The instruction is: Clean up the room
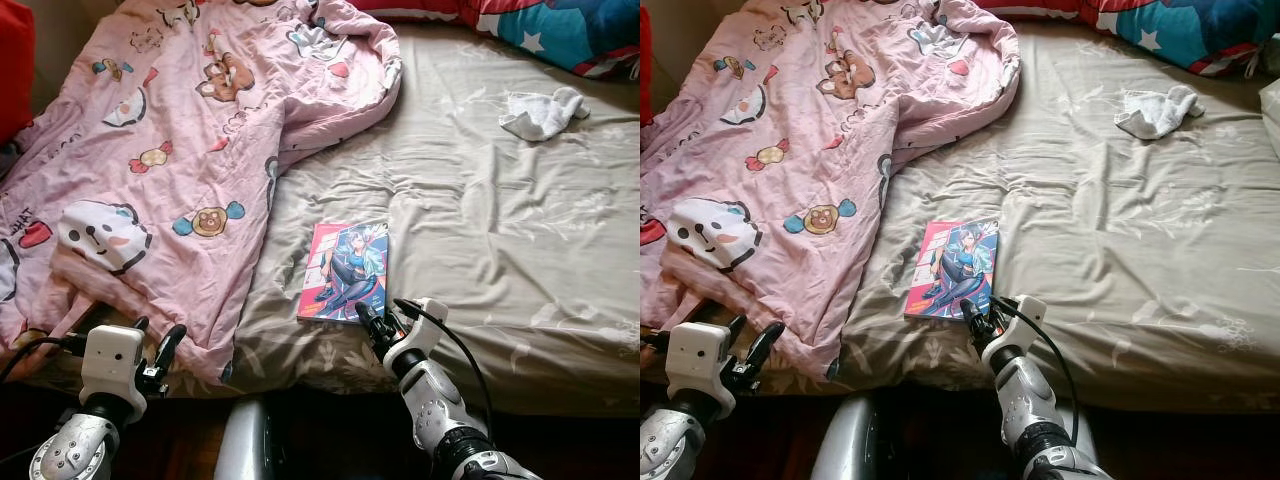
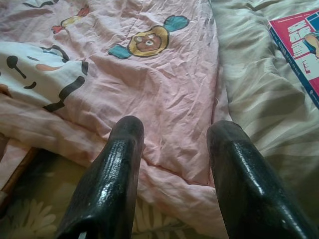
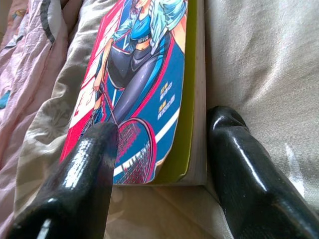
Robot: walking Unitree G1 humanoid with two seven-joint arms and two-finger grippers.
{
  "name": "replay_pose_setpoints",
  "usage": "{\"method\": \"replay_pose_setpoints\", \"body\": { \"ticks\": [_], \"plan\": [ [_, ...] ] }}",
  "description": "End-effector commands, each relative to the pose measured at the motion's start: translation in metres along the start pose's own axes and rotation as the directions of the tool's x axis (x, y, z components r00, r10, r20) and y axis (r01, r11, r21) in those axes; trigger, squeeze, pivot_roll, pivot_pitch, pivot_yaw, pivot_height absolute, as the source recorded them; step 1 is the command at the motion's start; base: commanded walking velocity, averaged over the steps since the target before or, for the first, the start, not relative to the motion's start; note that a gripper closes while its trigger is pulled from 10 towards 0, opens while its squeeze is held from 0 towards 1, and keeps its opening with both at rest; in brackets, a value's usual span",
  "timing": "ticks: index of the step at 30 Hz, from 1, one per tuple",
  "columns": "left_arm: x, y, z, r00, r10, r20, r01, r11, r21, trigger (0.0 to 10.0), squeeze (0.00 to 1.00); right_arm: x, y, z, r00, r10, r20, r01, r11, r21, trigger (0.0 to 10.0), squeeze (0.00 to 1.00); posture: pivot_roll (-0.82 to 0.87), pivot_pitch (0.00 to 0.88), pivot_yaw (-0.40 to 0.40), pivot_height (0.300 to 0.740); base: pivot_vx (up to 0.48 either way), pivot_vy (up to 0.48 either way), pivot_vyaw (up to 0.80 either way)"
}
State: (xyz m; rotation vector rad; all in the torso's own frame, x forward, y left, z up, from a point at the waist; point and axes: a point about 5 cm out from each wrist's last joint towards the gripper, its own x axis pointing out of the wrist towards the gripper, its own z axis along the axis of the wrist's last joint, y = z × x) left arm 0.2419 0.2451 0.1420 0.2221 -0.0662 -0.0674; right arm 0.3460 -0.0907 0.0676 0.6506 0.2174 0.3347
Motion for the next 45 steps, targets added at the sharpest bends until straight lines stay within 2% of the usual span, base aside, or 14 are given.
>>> {"method": "replay_pose_setpoints", "body": {
  "ticks": [1, 6, 10, 11, 12, 13, 28, 37, 40, 43, 45],
  "plan": [
    [-0.007, 0.007, -0.004, 0.999, 0.009, -0.036, -0.009, 1.0, 0.017, 10.0, 0.0, -0.008, 0.005, -0.036, 0.989, 0.022, -0.147, -0.016, 0.999, 0.046, 10.0, 0.0, 0.26, 0.351, 0.14, 0.536, 0.0, 0.0, 0.0],
    [-0.007, 0.008, -0.005, 0.999, 0.007, -0.041, -0.006, 1.0, 0.021, 10.0, 0.0, -0.011, 0.0, -0.038, 0.986, 0.019, -0.165, -0.011, 0.999, 0.045, 10.0, 0.0, 0.26, 0.347, 0.142, 0.536, 0.0, 0.0, 0.0],
    [-0.007, 0.007, -0.006, 0.999, 0.002, -0.048, -0.001, 1.0, 0.021, 10.0, 0.0, -0.012, -0.002, -0.037, 0.987, 0.029, -0.155, -0.015, 0.996, 0.092, 10.0, 0.0, 0.26, 0.343, 0.144, 0.536, 0.0, 0.0, 0.0],
    [-0.007, 0.006, -0.006, 0.999, 0.0, -0.049, 0.001, 1.0, 0.022, 10.0, 0.0, -0.011, -0.001, -0.036, 0.988, 0.034, -0.15, -0.018, 0.995, 0.102, 4.4, 0.0, 0.26, 0.343, 0.144, 0.536, 0.0, 0.0, 0.0],
    [-0.007, 0.006, -0.006, 0.999, -0.004, -0.049, 0.005, 1.0, 0.024, 10.0, 0.0, -0.011, -0.001, -0.034, 0.989, 0.037, -0.141, -0.02, 0.993, 0.118, 0.6, 0.0, 0.26, 0.343, 0.144, 0.536, 0.0, 0.0, 0.0],
    [-0.006, 0.006, -0.006, 0.999, -0.005, -0.05, 0.006, 1.0, 0.025, 10.0, 0.0, -0.01, -0.001, -0.033, 0.989, 0.038, -0.14, -0.021, 0.993, 0.119, 0.0, 0.0, 0.26, 0.34, 0.145, 0.536, 0.0, 0.0, 0.0],
    [-0.001, 0.004, -0.009, 0.999, -0.002, -0.048, 0.003, 1.0, 0.024, 10.0, 0.0, -0.006, 0.0, -0.025, 0.99, 0.037, -0.135, -0.027, 0.997, 0.078, 0.0, 0.0, 0.25, 0.297, 0.131, 0.536, 0.0, 0.0, 0.0],
    [0.011, -0.001, -0.014, 0.999, 0.016, -0.035, -0.016, 1.0, 0.007, 10.0, 0.0, -0.004, -0.006, -0.008, 0.995, 0.02, -0.095, -0.019, 1.0, 0.018, 0.0, 0.0, 0.22, 0.234, 0.105, 0.536, 0.0, 0.0, 0.0],
    [0.014, -0.001, -0.015, 0.999, 0.03, -0.028, -0.03, 1.0, 0.002, 10.0, 0.0, -0.002, -0.006, 0.0, 0.997, 0.021, -0.075, -0.024, 0.999, -0.032, 0.0, 0.0, 0.21, 0.217, 0.094, 0.536, 0.0, 0.0, 0.0],
    [0.018, -0.001, -0.016, 0.999, 0.046, -0.018, -0.046, 0.999, -0.007, 10.0, 0.0, 0.001, 0.0, 0.012, 0.998, 0.06, -0.025, -0.062, 0.989, -0.134, 0.0, 0.0, 0.19, 0.189, 0.08, 0.536, 0.0, 0.0, 0.0],
    [0.019, -0.002, -0.017, 0.999, 0.048, -0.015, -0.049, 0.999, -0.009, 10.0, 0.0, 0.002, 0.002, 0.016, 0.997, 0.074, 0.0, -0.074, 0.984, -0.162, 0.0, 0.0, 0.18, 0.175, 0.074, 0.536, 0.0, 0.0, 0.0]
  ]
}}
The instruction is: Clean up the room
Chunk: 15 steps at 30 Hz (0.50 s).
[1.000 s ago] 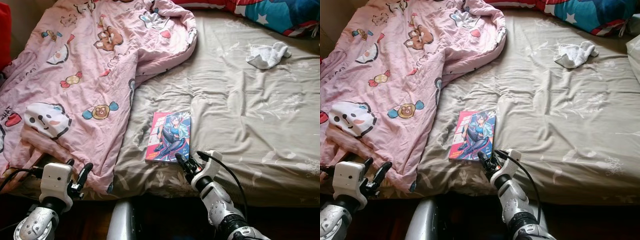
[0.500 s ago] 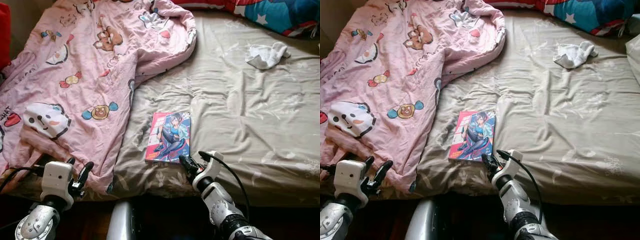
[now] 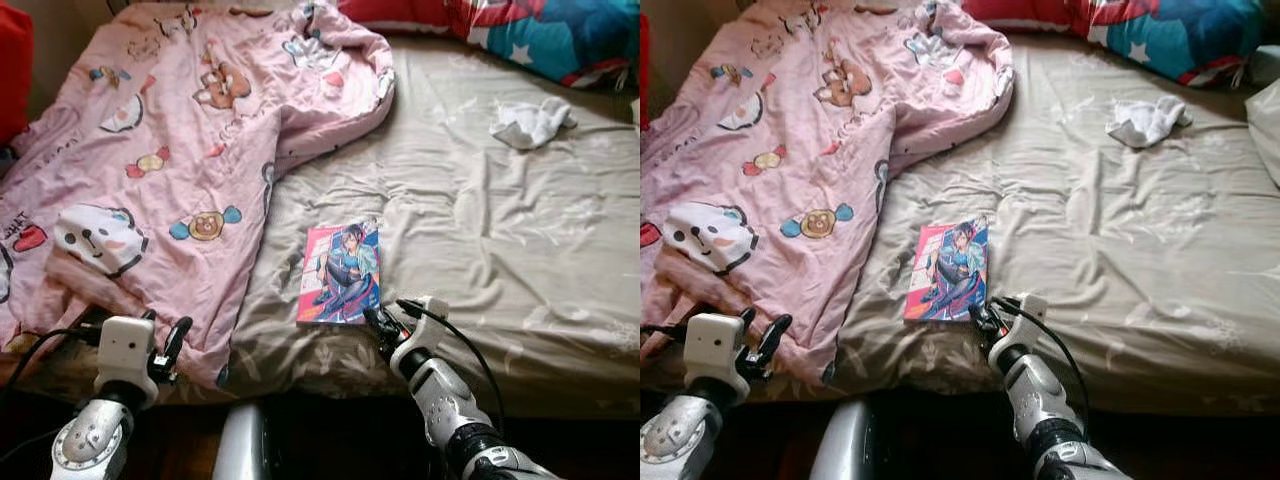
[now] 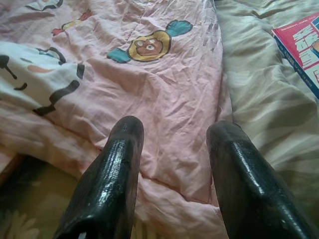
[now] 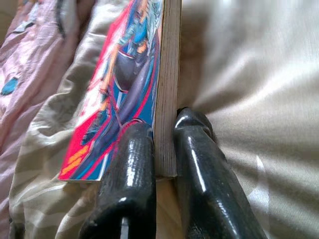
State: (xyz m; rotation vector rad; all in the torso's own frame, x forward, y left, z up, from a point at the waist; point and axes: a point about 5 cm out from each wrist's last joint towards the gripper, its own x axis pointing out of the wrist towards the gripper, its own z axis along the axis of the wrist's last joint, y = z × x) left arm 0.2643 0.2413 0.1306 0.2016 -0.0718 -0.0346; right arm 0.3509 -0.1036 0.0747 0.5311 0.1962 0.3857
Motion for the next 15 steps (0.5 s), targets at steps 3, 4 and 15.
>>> {"method": "replay_pose_setpoints", "body": {
  "ticks": [3, 4, 15],
  "plan": [
    [0.0, 0.001, -0.007, 1.0, 0.025, -0.01, -0.025, 1.0, 0.001, 10.0, 0.0, 0.002, 0.008, 0.012, 0.995, 0.024, 0.098, -0.018, 0.998, -0.06, 0.0, 0.0, 0.17, 0.147, 0.056, 0.536, 0.0, 0.0, 0.0],
    [0.003, -0.001, -0.008, 0.999, 0.034, -0.005, -0.034, 0.999, -0.008, 10.0, 0.0, -0.001, 0.006, 0.016, 0.989, -0.003, 0.151, 0.011, 0.998, -0.056, 0.0, 0.0, 0.15, 0.132, 0.048, 0.536, 0.0, 0.0, 0.0],
    [0.013, -0.009, -0.017, 0.999, 0.042, 0.0, -0.042, 0.999, -0.031, 10.0, 0.0, -0.025, -0.008, -0.007, 0.977, -0.178, 0.118, 0.179, 0.984, -0.001, 0.0, 0.0, 0.07, 0.087, 0.028, 0.536, 0.0, 0.0, 0.0]
  ]
}}
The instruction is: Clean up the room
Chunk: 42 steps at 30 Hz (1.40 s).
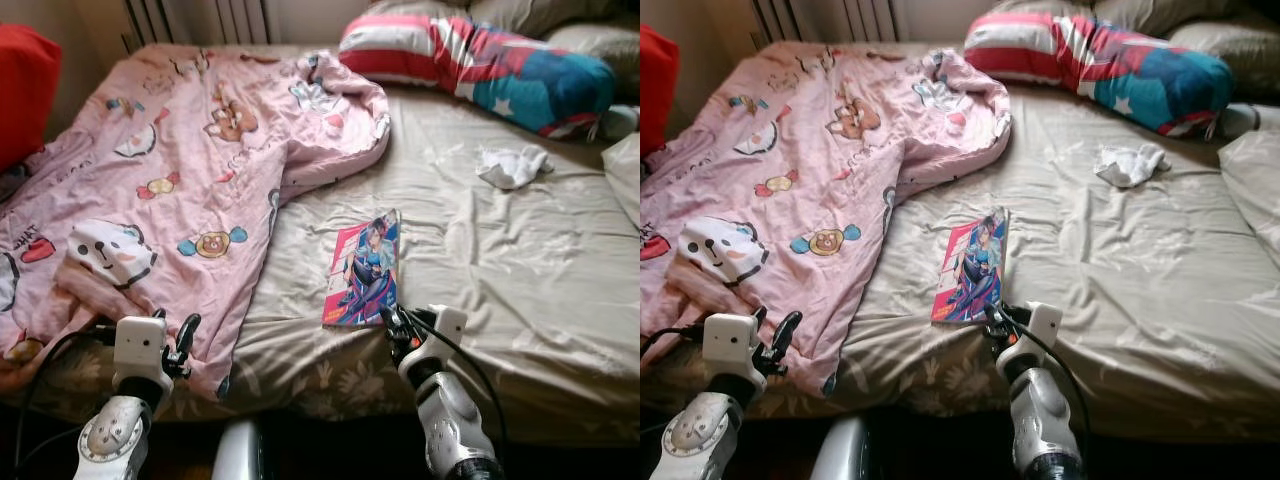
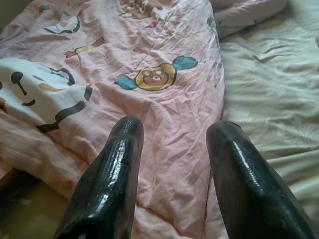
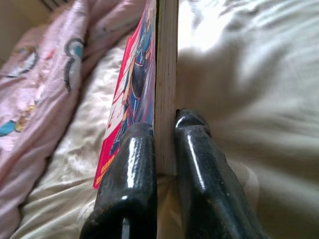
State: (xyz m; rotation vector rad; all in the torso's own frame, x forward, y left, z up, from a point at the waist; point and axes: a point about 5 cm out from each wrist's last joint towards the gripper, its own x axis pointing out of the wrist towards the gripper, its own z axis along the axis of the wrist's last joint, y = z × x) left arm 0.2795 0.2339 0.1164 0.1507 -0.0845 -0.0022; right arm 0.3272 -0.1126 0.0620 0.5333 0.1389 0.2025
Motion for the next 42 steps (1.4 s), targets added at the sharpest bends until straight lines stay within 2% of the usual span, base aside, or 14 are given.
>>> {"method": "replay_pose_setpoints", "body": {
  "ticks": [1, 8, 12, 14, 15, 17, 18, 27, 28, 30, 31, 36, 38, 42],
  "plan": [
    [-0.001, 0.001, -0.004, 1.0, 0.005, -0.009, -0.005, 1.0, 0.017, 10.0, 0.0, -0.002, -0.003, 0.005, 0.999, -0.037, 0.008, 0.037, 0.999, -0.017, 0.0, 0.0, 0.07, 0.085, 0.028, 0.536, 0.0, 0.0, 0.0],
    [0.004, -0.003, -0.005, 1.0, -0.008, -0.005, 0.008, 1.0, 0.013, 10.0, 0.0, -0.011, -0.018, 0.001, 0.987, -0.157, -0.021, 0.158, 0.963, 0.22, 0.0, 0.0, 0.04, 0.086, 0.036, 0.536, 0.0, 0.0, 0.0],
    [0.005, -0.004, -0.007, 1.0, -0.018, -0.001, 0.018, 1.0, 0.02, 10.0, 0.0, -0.013, -0.021, -0.002, 0.98, -0.18, -0.079, 0.196, 0.937, 0.29, 10.0, 0.0, 0.05, 0.086, 0.036, 0.536, 0.0, 0.0, 0.0],
    [0.004, -0.004, -0.008, 1.0, -0.019, -0.001, 0.019, 1.0, 0.021, 10.0, 0.0, -0.013, -0.021, -0.002, 0.979, -0.185, -0.087, 0.202, 0.934, 0.295, 10.0, 0.0, 0.05, 0.088, 0.036, 0.536, 0.0, 0.0, 0.0],
    [0.003, -0.003, -0.009, 1.0, -0.019, -0.005, 0.019, 0.999, 0.026, 10.0, 0.0, -0.013, -0.02, -0.003, 0.977, -0.189, -0.095, 0.21, 0.93, 0.303, 10.0, 0.45, 0.05, 0.09, 0.035, 0.536, 0.0, 0.0, 0.0],
    [0.002, -0.001, -0.01, 1.0, -0.017, -0.007, 0.018, 0.999, 0.029, 10.0, 0.0, -0.013, -0.02, -0.003, 0.976, -0.19, -0.102, 0.213, 0.927, 0.308, 10.0, 0.45, 0.05, 0.09, 0.035, 0.536, 0.0, 0.0, 0.0],
    [0.002, -0.001, -0.01, 1.0, -0.017, -0.008, 0.018, 0.999, 0.031, 10.0, 0.0, -0.013, -0.02, -0.004, 0.975, -0.195, -0.109, 0.219, 0.926, 0.308, 10.0, 1.0, 0.05, 0.089, 0.032, 0.536, 0.0, 0.0, 0.0],
    [0.003, -0.002, -0.013, 0.999, -0.038, -0.009, 0.038, 0.998, 0.05, 10.0, 0.0, -0.014, -0.022, -0.005, 0.963, -0.222, -0.153, 0.259, 0.92, 0.295, 10.0, 1.0, 0.05, 0.066, 0.031, 0.536, 0.0, 0.0, 0.0],
    [0.003, -0.003, -0.013, 0.999, -0.039, -0.01, 0.04, 0.998, 0.051, 10.0, 0.0, -0.015, -0.022, -0.005, 0.962, -0.225, -0.155, 0.262, 0.92, 0.292, 10.0, 0.35, 0.05, 0.063, 0.031, 0.536, 0.0, 0.0, 0.0],
    [0.003, -0.003, -0.013, 0.999, -0.04, -0.01, 0.04, 0.998, 0.051, 10.0, 0.0, -0.015, -0.023, -0.005, 0.961, -0.228, -0.156, 0.265, 0.92, 0.29, 10.0, 0.35, 0.05, 0.063, 0.031, 0.536, 0.0, 0.0, 0.0],
    [0.003, -0.003, -0.014, 0.999, -0.041, -0.011, 0.042, 0.998, 0.052, 10.0, 0.0, -0.015, -0.022, -0.005, 0.964, -0.217, -0.154, 0.254, 0.925, 0.283, 10.0, 0.0, 0.05, 0.055, 0.034, 0.536, 0.0, 0.0, 0.0],
    [0.005, -0.003, -0.014, 0.999, -0.046, -0.009, 0.047, 0.997, 0.056, 10.0, 0.0, -0.009, -0.01, 0.0, 0.987, -0.114, -0.113, 0.141, 0.955, 0.262, 10.0, 0.01, 0.05, 0.058, 0.042, 0.536, 0.0, 0.0, 0.0],
    [0.006, -0.002, -0.013, 0.999, -0.047, -0.007, 0.047, 0.997, 0.058, 10.0, 0.0, -0.004, -0.009, 0.003, 0.99, -0.104, -0.099, 0.126, 0.959, 0.255, 10.0, 0.97, 0.06, 0.065, 0.046, 0.536, 0.0, 0.0, 0.0],
    [0.005, -0.001, -0.013, 0.999, -0.048, -0.008, 0.048, 0.997, 0.064, 10.0, 0.0, -0.002, -0.019, 0.004, 0.981, -0.16, -0.11, 0.183, 0.95, 0.251, 10.0, 1.0, 0.06, 0.08, 0.058, 0.536, 0.0, 0.0, 0.0]
  ]
}}
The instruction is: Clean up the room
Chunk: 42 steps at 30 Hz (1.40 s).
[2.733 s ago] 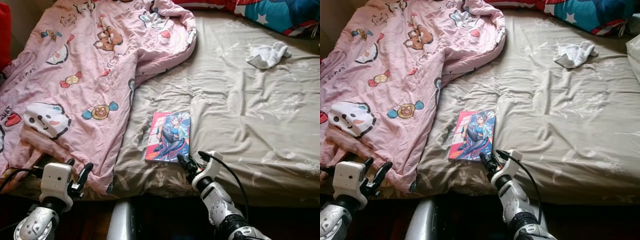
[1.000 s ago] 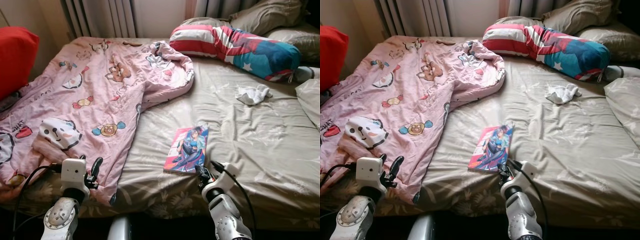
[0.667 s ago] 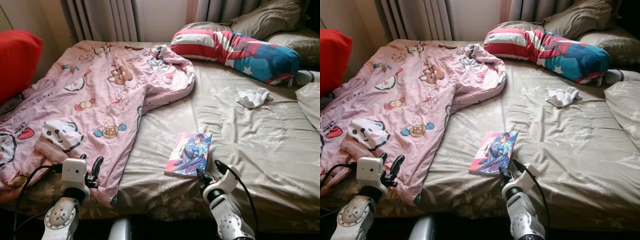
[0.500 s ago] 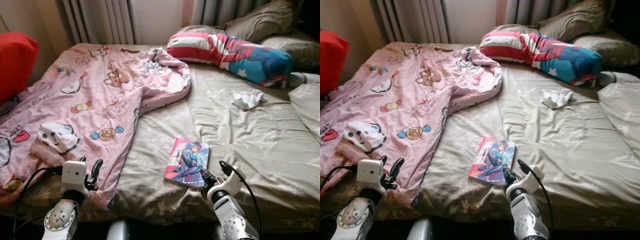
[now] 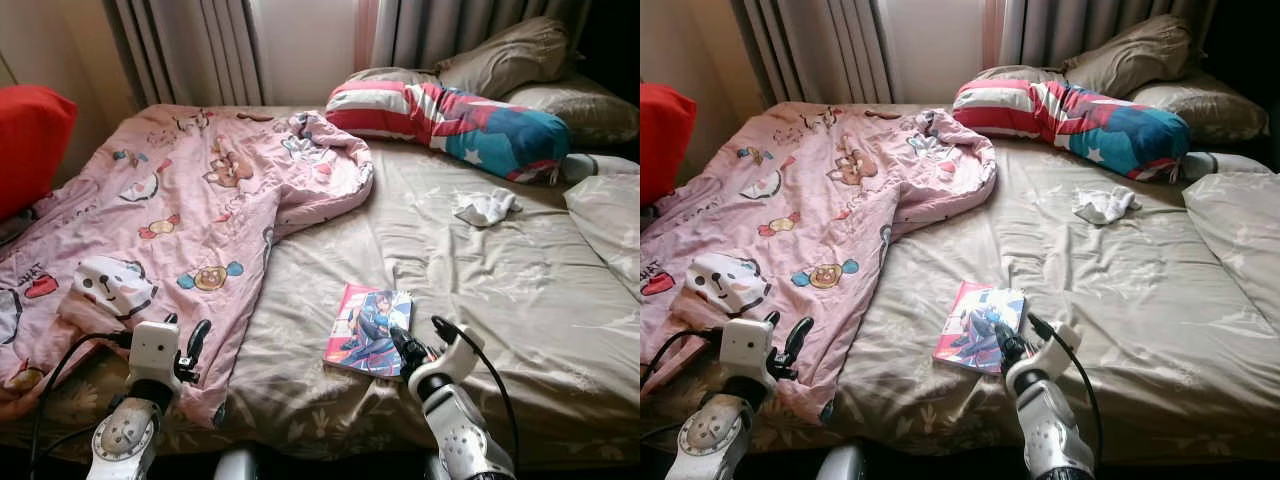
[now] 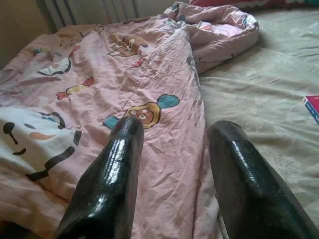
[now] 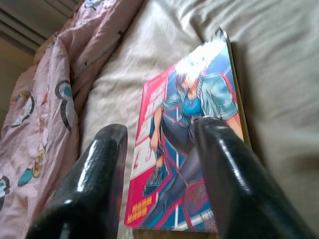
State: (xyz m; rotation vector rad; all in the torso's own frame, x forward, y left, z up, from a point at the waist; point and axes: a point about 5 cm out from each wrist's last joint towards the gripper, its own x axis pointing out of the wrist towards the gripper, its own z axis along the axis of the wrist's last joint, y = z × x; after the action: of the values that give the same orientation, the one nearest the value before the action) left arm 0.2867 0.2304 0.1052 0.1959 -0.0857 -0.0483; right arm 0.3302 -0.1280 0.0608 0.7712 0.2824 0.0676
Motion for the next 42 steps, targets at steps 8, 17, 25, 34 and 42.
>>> {"method": "replay_pose_setpoints", "body": {
  "ticks": [8, 17, 25, 34, 42],
  "plan": [
    [-0.004, 0.008, -0.001, 1.0, -0.009, -0.019, 0.01, 0.999, 0.037, 10.0, 0.0, 0.0, -0.015, -0.009, 0.997, -0.053, -0.054, 0.054, 0.998, 0.011, 10.0, 1.0, 0.08, 0.107, 0.08, 0.536, 0.0, 0.0, 0.0],
    [-0.01, 0.016, -0.001, 1.0, -0.002, -0.027, 0.004, 0.998, 0.056, 10.0, 0.0, -0.008, -0.028, -0.021, 0.996, -0.057, -0.061, 0.06, 0.997, 0.05, 10.0, 1.0, 0.1, 0.122, 0.082, 0.536, 0.0, 0.0, 0.0],
    [-0.009, 0.015, -0.001, 0.999, -0.009, -0.034, 0.011, 0.998, 0.058, 10.0, 0.0, -0.021, -0.037, -0.033, 0.997, -0.016, -0.077, 0.023, 0.996, 0.091, 10.0, 0.0, 0.09, 0.138, 0.089, 0.536, 0.0, 0.0, 0.0],
    [-0.009, 0.016, 0.0, 0.999, -0.013, -0.034, 0.015, 0.998, 0.063, 10.0, 0.0, -0.026, -0.031, -0.04, 0.987, 0.109, -0.116, -0.094, 0.988, 0.125, 10.0, 0.0, 0.09, 0.148, 0.092, 0.536, 0.0, 0.0, 0.0],
    [-0.011, 0.019, 0.0, 0.999, -0.011, -0.04, 0.014, 0.997, 0.072, 10.0, 0.0, -0.026, -0.027, -0.042, 0.978, 0.158, -0.138, -0.139, 0.98, 0.14, 10.0, 0.0, 0.1, 0.15, 0.097, 0.536, 0.0, 0.0, 0.0]
  ]
}}
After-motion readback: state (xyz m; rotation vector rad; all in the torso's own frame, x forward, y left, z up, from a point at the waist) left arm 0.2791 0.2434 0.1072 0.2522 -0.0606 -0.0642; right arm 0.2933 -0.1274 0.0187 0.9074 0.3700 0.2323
